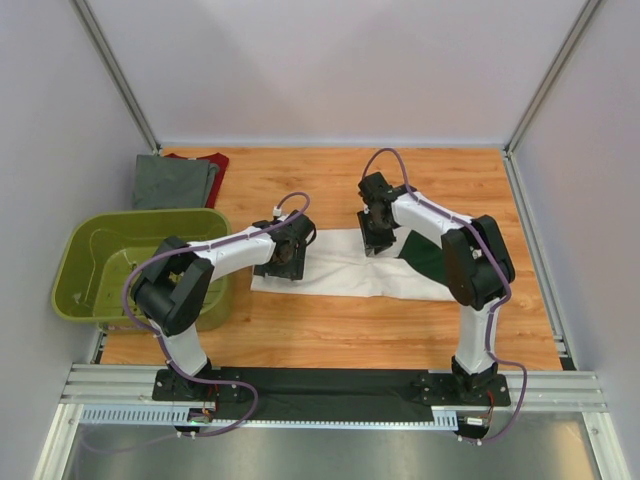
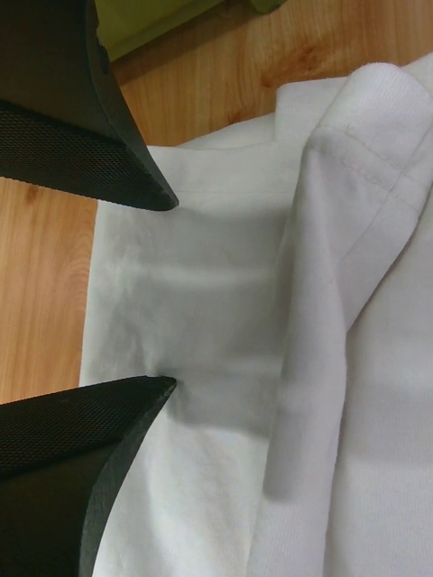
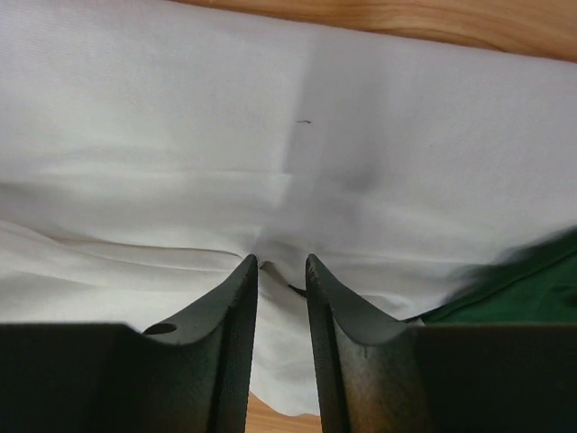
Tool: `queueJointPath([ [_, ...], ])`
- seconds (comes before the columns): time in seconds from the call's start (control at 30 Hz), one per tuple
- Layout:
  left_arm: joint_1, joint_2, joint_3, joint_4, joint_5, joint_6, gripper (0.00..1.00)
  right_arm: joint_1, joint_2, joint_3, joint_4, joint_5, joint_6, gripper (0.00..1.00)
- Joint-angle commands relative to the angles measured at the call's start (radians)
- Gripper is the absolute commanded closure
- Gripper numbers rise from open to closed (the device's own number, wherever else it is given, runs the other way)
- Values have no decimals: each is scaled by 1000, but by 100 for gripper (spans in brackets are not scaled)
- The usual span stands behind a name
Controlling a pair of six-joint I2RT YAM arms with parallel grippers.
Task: Fold and stack the t-shirts
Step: Fold the tshirt
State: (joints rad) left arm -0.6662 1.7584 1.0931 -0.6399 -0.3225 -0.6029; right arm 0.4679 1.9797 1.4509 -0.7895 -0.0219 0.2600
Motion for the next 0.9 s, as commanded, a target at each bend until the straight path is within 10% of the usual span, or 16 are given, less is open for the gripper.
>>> queueJointPath([
  [0.0, 4, 23, -21, -75, -56, -9, 19, -9, 11, 34, -7, 7, -13, 70],
  [0.5, 4, 30, -56, -116, -49, -63, 19, -23, -1, -29, 35, -47, 27, 67],
  [0.7, 4, 32, -55, -118, -49, -64, 19, -21, 16, -29, 36, -1, 38, 99],
  [0.87, 4, 39, -50, -124, -50, -69, 20, -22, -1, 11, 13, 16, 39, 100],
])
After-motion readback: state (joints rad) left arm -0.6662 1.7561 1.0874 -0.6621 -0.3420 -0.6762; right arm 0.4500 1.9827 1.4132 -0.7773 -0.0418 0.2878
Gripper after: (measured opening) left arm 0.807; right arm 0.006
